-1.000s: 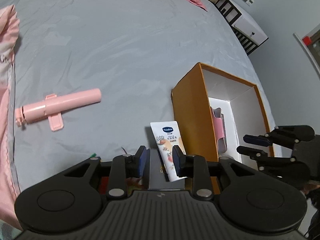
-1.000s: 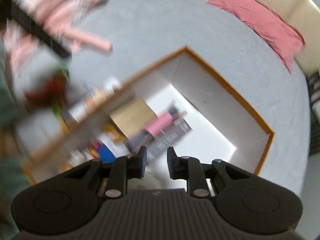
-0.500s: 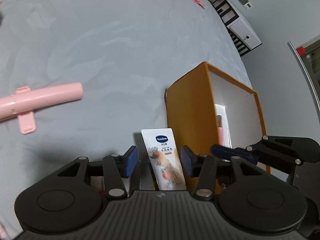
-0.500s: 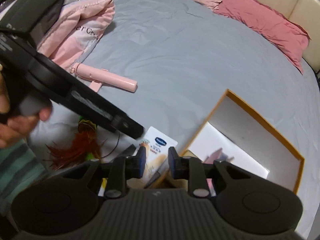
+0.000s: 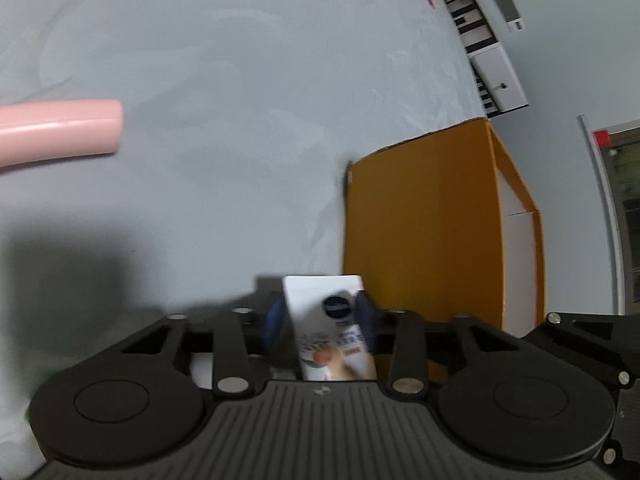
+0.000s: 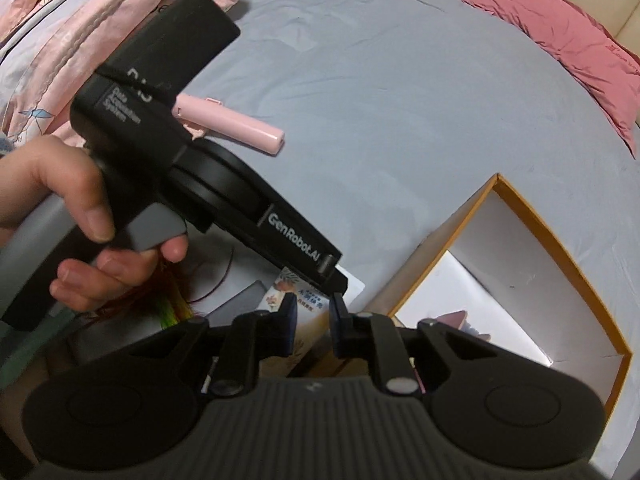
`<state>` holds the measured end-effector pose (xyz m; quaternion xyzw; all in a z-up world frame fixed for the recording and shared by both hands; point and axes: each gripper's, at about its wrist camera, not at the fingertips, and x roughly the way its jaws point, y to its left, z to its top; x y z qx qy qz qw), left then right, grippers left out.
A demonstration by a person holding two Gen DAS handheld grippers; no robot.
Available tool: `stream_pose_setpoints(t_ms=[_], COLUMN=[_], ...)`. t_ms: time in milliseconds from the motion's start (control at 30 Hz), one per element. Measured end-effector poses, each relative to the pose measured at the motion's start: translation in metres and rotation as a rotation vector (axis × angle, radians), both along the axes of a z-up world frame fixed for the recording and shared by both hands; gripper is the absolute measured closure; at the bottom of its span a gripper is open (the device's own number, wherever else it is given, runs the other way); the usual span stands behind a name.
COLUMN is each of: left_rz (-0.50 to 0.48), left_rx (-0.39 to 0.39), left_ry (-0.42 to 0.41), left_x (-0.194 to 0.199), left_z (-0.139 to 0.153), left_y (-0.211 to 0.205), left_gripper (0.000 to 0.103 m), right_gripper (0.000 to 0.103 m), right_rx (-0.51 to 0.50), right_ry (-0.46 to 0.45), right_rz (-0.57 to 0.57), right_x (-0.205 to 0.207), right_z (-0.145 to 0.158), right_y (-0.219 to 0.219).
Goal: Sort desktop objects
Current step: 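Lift the Vaseline tube with the left tool while the right grasps the black gold-printed box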
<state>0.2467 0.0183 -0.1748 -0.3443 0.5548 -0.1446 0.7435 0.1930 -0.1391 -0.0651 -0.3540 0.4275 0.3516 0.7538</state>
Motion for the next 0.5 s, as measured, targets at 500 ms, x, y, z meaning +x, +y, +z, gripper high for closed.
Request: stream_pose_setpoints(t_ms=[500], left_rz=[0.040], left_rx=[0.197], left_ry=[-0.277], left_x=[-0.054], left_z=[0.083], left_y=[0.025], left_gripper=[0.096], right_gripper=[0.066], right_rx=[-0.011], right_ry=[-0.008], right_rz=[0.052], right_x=[-0.015], right_z=[0.004], right_y=[0.004])
